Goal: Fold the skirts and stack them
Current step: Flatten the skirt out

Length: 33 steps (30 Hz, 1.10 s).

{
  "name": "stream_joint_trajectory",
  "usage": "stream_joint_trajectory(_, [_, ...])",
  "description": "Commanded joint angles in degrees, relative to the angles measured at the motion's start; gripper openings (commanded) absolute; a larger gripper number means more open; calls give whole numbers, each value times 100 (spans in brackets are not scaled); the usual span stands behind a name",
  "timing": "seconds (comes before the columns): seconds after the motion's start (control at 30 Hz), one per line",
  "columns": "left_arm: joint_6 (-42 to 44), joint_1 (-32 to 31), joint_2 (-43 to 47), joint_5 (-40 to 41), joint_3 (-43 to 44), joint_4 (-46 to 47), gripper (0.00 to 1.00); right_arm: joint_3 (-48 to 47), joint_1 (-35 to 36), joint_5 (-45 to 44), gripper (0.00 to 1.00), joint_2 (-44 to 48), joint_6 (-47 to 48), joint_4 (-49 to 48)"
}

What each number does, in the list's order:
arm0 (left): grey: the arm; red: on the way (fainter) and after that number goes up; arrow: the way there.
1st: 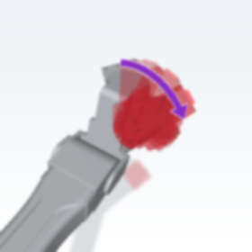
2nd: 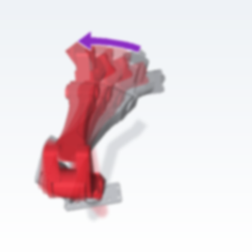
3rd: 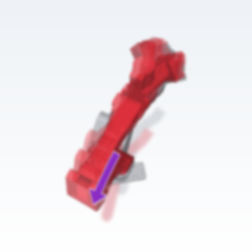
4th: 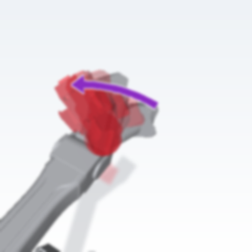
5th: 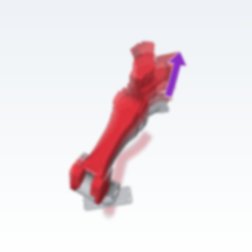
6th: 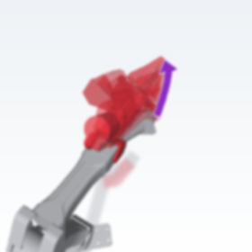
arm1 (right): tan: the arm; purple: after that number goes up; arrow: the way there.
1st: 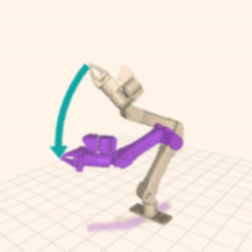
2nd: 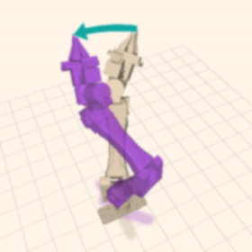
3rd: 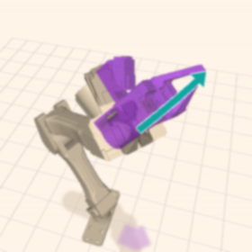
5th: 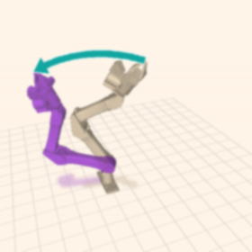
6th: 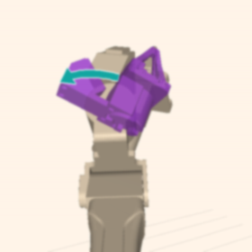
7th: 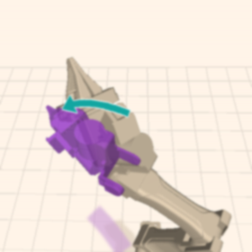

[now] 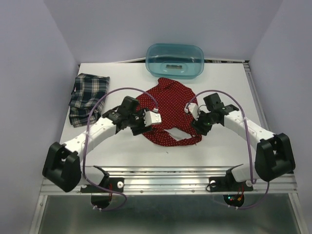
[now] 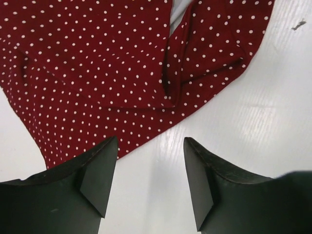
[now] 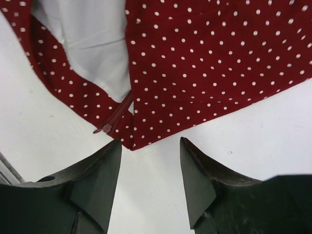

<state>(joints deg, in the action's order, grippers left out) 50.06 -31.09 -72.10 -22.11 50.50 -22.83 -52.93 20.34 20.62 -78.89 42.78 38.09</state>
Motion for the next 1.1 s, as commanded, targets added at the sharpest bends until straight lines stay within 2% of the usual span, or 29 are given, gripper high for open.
stream_joint_trajectory(0.0, [-75, -178, -611, 637, 477, 190, 62, -7, 5, -410, 56, -337, -639, -512])
stream_joint_trajectory(0.13, [-619, -143, -1017, 280, 628, 305, 61, -296, 5, -226, 56, -627, -1017, -662])
stream_joint_trajectory(0.23, [-1261, -125, -868, -73, 426, 621, 68, -542, 119, -181, 56, -881, -1176, -706])
stream_joint_trajectory(0.4, [-2314, 120, -596, -425, 57, 1069, 72, -666, 505, -392, 56, -1172, -1255, -846])
stream_joint_trajectory(0.53, [-2598, 480, -516, -768, -23, 1070, 74, -719, 752, -865, 58, -1531, -1299, -943])
stream_joint_trajectory(0.83, [-2668, 587, -551, -339, -58, 1034, 80, -877, 1226, -1446, 60, -1840, -1449, -1356])
stream_joint_trajectory(0.9, [-2809, 727, -560, -417, -14, 1052, 80, -842, 1280, -1569, 50, -1884, -1405, -1479])
stream_joint_trajectory(0.93, [-2826, 814, -612, -434, 12, 1035, 80, -886, 1280, -1692, 38, -1902, -1439, -1497])
stream_joint_trajectory(0.97, [-2844, 859, -630, -469, 39, 1026, 80, -938, 1280, -1728, 31, -1919, -1474, -1497])
stream_joint_trajectory(1.07, [-2879, 947, -657, -487, 56, 1026, 80, -1053, 1280, -1755, 15, -1797, -1571, -1427])
